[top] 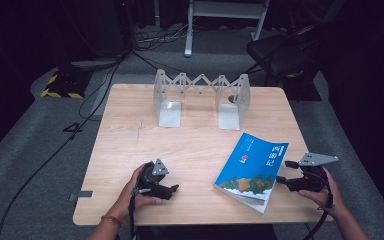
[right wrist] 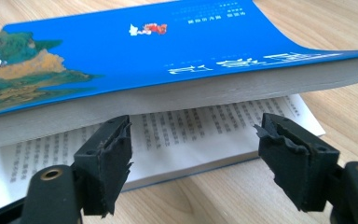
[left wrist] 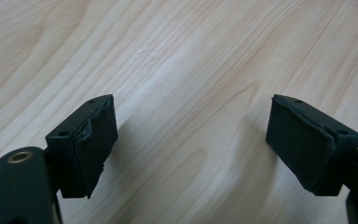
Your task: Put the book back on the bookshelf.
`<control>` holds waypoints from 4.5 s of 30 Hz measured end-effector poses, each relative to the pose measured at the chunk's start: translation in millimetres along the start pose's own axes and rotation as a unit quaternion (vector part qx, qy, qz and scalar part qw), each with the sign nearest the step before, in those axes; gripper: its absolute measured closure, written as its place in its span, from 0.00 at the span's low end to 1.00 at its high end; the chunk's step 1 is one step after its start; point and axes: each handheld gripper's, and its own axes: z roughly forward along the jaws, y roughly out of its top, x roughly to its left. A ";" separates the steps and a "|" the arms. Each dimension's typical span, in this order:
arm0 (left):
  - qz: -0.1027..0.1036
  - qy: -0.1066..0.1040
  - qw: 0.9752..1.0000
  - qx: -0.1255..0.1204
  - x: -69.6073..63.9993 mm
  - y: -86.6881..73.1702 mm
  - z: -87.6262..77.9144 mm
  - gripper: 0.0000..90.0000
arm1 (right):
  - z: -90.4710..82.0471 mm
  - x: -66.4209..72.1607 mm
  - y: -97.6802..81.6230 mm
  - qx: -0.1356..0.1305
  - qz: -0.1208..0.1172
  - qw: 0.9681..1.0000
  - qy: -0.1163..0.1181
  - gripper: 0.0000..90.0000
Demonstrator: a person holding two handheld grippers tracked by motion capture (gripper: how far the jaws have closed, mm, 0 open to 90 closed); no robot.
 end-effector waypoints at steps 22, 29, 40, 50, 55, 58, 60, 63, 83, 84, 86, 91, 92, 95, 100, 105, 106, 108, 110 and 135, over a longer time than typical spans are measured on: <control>0.143 -0.120 0.980 -0.065 -115.6 104.3 65.0 0.21 | 0.8 2.4 15.7 -0.026 0.009 1.000 -0.002 0.29; 0.147 -0.115 0.979 -0.084 -133.0 115.2 76.4 0.21 | 1.5 2.7 19.2 -0.029 0.008 1.000 -0.001 0.29; 0.150 -0.061 0.982 -0.101 -147.4 119.0 90.5 0.35 | 4.1 2.7 22.1 -0.032 0.009 0.999 -0.001 0.28; 0.179 -0.059 0.973 -0.131 -140.8 114.0 70.1 0.66 | 7.0 2.3 31.4 -0.051 0.014 0.999 -0.002 0.28; 0.157 -0.038 0.977 -0.136 -123.3 108.9 58.2 0.79 | 12.7 1.9 31.2 -0.049 0.013 0.999 0.003 0.26; 0.157 -0.032 0.978 -0.132 -115.3 108.6 52.4 0.83 | 14.6 3.0 31.1 -0.050 0.014 0.999 0.004 0.26; 0.151 -0.025 0.979 -0.131 -107.0 106.4 47.1 0.84 | 15.5 6.1 33.4 -0.061 0.013 0.998 0.007 0.28; 0.152 -0.021 0.980 -0.126 -99.9 103.5 43.8 0.84 | 15.6 7.7 34.5 -0.068 0.013 0.998 0.006 0.28; 0.147 -0.039 0.984 -0.092 -59.8 84.5 23.8 0.80 | 19.3 31.3 46.1 -0.094 -0.101 0.987 0.077 0.38; 0.146 -0.040 0.984 -0.090 -57.8 83.0 22.4 0.80 | 24.2 32.9 47.7 -0.088 -0.109 0.987 0.079 0.38; 0.147 -0.044 0.984 -0.088 -53.0 79.6 19.9 0.79 | 33.8 36.0 51.0 -0.073 -0.130 0.987 0.061 0.37; 0.138 -0.046 0.986 -0.087 -41.9 70.5 12.6 0.78 | 50.7 35.8 53.9 -0.048 -0.156 0.984 0.064 0.36; 0.137 -0.046 0.986 -0.087 -40.0 69.2 11.3 0.77 | 53.1 35.1 52.9 -0.042 -0.163 0.984 0.060 0.35; 0.135 -0.049 0.986 -0.086 -33.1 65.4 7.5 0.77 | 59.3 32.6 49.1 -0.032 -0.174 0.983 0.053 0.35; 0.134 -0.051 0.986 -0.084 -24.6 63.3 2.8 0.76 | 67.1 23.5 46.0 -0.030 -0.171 0.984 0.050 0.36; 0.121 -0.057 0.987 -0.088 -15.3 60.1 0.1 0.75 | 72.3 16.2 41.9 -0.047 -0.165 0.983 0.073 0.50; 0.121 -0.057 0.987 -0.088 -15.3 60.1 0.1 0.74 | 72.3 16.2 41.9 -0.047 -0.165 0.983 0.073 0.50; 0.119 -0.053 0.987 -0.089 -13.1 60.3 -1.2 0.74 | 72.6 17.0 41.8 -0.056 -0.159 0.983 0.078 0.54; 0.108 -0.046 0.989 -0.092 -12.0 59.8 -2.5 0.72 | 72.5 19.5 42.6 -0.061 -0.173 0.980 0.075 0.59; 0.153 0.041 0.986 -0.055 -46.2 70.3 0.5 0.69 | 79.6 64.5 56.5 -0.044 -0.228 0.972 0.037 0.69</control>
